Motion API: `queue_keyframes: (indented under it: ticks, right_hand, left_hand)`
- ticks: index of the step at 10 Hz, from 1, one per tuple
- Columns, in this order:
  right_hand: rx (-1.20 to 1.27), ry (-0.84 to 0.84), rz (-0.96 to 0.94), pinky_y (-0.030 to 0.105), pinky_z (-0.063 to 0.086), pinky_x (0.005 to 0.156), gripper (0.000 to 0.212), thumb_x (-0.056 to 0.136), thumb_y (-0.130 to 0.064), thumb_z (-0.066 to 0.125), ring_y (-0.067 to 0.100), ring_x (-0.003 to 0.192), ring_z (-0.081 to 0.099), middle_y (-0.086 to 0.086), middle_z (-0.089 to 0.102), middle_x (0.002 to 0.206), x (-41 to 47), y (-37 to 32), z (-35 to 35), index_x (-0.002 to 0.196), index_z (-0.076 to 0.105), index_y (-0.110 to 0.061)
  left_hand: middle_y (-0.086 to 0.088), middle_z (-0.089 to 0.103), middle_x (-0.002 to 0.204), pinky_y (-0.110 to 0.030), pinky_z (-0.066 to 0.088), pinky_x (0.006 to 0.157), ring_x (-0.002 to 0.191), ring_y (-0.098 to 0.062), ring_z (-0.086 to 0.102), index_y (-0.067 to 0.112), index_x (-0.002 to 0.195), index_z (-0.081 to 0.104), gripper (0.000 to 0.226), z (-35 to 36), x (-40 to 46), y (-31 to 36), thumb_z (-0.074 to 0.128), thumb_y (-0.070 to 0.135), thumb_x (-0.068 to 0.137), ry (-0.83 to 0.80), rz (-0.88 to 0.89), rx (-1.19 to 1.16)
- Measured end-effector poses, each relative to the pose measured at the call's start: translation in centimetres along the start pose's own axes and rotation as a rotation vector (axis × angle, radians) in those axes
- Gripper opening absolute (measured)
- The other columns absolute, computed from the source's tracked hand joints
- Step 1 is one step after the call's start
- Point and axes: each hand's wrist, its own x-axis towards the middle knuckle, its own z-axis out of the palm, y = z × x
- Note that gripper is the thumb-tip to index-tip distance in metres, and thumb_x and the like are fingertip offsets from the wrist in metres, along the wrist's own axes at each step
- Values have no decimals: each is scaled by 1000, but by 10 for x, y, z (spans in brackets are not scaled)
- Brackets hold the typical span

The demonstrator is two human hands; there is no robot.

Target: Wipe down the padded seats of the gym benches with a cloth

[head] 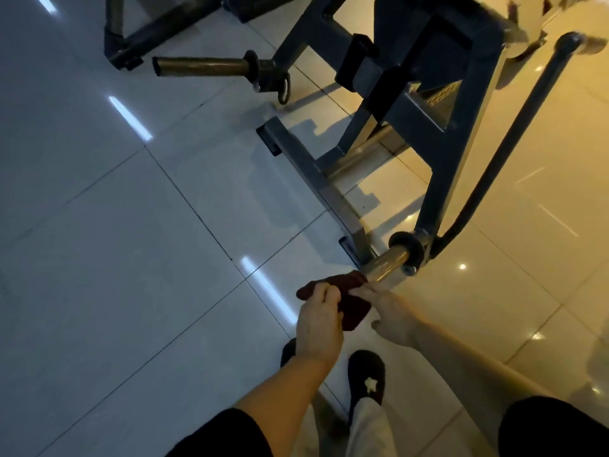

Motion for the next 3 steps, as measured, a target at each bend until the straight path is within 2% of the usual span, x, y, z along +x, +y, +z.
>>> queue_keyframes:
  ticks: [1, 2, 3]
  right_hand:
    - [-31, 4, -3, 32, 36, 105, 82, 86, 2, 54, 23, 130, 38, 1, 26, 149, 8, 1, 2, 151, 22, -35]
    - [-102, -22, 28, 35, 39, 104, 80, 86, 3, 50, 24, 129, 38, 2, 27, 146, 15, 3, 5, 151, 24, -36]
    - [-81, -59, 52, 37, 33, 111, 77, 89, 2, 49, 26, 137, 31, 4, 26, 150, 8, -12, -7, 152, 24, -32]
  left_hand:
    - [-1, 47, 136, -33, 36, 104, 121, -21, 43, 22, 139, 44, 51, -3, 21, -3, 61, 31, 92, -37, -87, 166]
    - [0, 56, 124, -34, 32, 99, 117, -22, 44, 25, 129, 54, 42, -4, 27, -1, 60, 40, 91, -103, -161, 257]
    - [-3, 57, 123, -35, 35, 100, 117, -22, 47, 23, 130, 53, 43, -6, 26, 0, 61, 37, 91, -172, -181, 228]
